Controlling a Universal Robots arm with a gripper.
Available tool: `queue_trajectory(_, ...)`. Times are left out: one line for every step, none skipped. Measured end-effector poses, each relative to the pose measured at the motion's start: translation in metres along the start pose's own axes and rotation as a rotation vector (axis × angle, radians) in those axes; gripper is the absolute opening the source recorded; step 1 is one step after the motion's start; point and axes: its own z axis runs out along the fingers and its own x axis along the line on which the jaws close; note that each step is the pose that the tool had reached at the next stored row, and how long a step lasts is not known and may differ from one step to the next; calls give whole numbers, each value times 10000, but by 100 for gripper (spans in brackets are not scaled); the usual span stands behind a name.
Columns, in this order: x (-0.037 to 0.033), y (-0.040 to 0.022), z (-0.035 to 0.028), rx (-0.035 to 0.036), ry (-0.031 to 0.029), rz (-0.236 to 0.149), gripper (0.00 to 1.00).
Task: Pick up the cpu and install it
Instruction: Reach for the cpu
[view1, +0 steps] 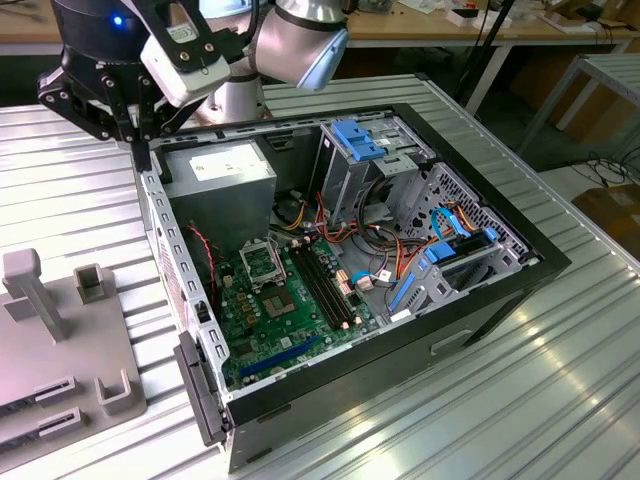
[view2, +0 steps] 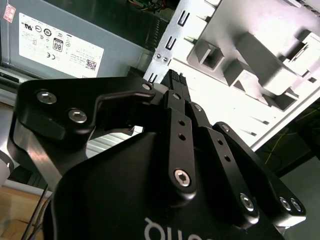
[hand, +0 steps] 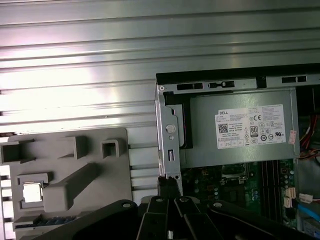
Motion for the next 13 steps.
queue_trajectory(10,-1,0,1,3,0,11)
queue_trajectory(21,-2,1,0,5,0,11)
queue_trajectory(32,-3,1,1,8,-1,11)
queue_trajectory(48,-4,1,1,11,0,11)
queue_trajectory(57,-5,2,1,13,0,11)
queue_trajectory(69,-6,2,2,15,0,11)
queue_trajectory(79,-6,2,1,18,0,11)
queue_trajectory(89,-7,2,2,20,0,11)
queue_trajectory(100,-8,3,2,21,0,11)
queue_trajectory(112,-9,3,2,24,0,11)
queue_trajectory(134,-10,4,3,27,0,11)
queue_trajectory(148,-12,4,3,30,1,11)
queue_trajectory(159,-12,4,3,33,1,11)
